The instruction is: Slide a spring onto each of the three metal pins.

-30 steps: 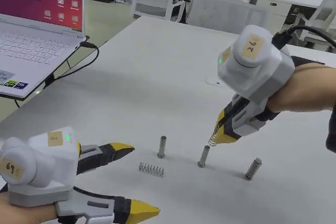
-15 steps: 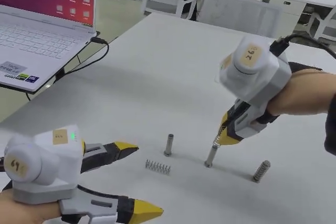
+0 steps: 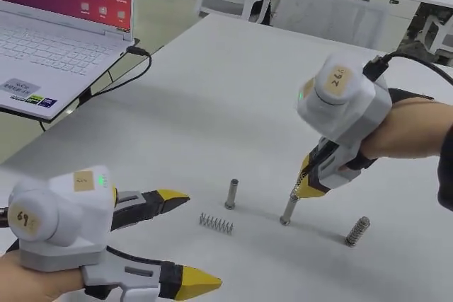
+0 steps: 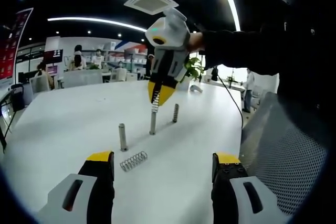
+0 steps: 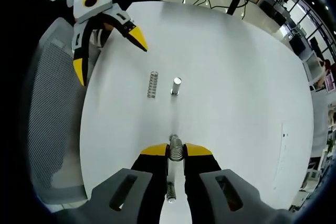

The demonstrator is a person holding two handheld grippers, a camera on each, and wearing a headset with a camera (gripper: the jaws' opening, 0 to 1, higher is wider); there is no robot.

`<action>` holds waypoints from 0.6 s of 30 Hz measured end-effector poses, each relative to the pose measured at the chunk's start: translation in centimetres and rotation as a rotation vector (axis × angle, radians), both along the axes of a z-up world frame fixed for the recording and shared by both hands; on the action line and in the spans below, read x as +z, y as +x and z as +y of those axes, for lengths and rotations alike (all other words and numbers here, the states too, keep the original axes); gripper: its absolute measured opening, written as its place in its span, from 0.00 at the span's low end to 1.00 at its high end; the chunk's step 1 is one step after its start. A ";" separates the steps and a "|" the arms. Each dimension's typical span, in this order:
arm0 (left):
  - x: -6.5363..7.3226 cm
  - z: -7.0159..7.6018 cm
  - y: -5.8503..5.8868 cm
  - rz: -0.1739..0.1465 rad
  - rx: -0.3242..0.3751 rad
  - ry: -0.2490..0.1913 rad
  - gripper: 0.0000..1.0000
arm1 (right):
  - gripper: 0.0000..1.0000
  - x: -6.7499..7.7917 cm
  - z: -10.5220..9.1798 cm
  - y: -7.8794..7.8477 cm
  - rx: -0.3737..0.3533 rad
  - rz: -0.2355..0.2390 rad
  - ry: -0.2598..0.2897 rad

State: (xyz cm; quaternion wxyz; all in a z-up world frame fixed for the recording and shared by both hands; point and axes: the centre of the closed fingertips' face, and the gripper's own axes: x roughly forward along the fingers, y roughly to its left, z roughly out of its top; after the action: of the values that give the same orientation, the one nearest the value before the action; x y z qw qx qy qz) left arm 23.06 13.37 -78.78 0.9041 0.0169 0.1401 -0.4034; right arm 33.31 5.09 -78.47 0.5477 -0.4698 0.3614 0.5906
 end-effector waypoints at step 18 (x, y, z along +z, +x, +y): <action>-0.2 0.2 0.1 0.005 -0.003 0.000 0.70 | 0.09 -2.8 0.1 0.0 -0.007 0.020 -0.034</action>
State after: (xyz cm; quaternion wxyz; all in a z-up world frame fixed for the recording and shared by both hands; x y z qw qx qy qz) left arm 23.13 13.54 -78.95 0.9032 0.0159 0.1421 -0.4046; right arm 33.26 5.16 -81.30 0.5379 -0.4720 0.3786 0.5870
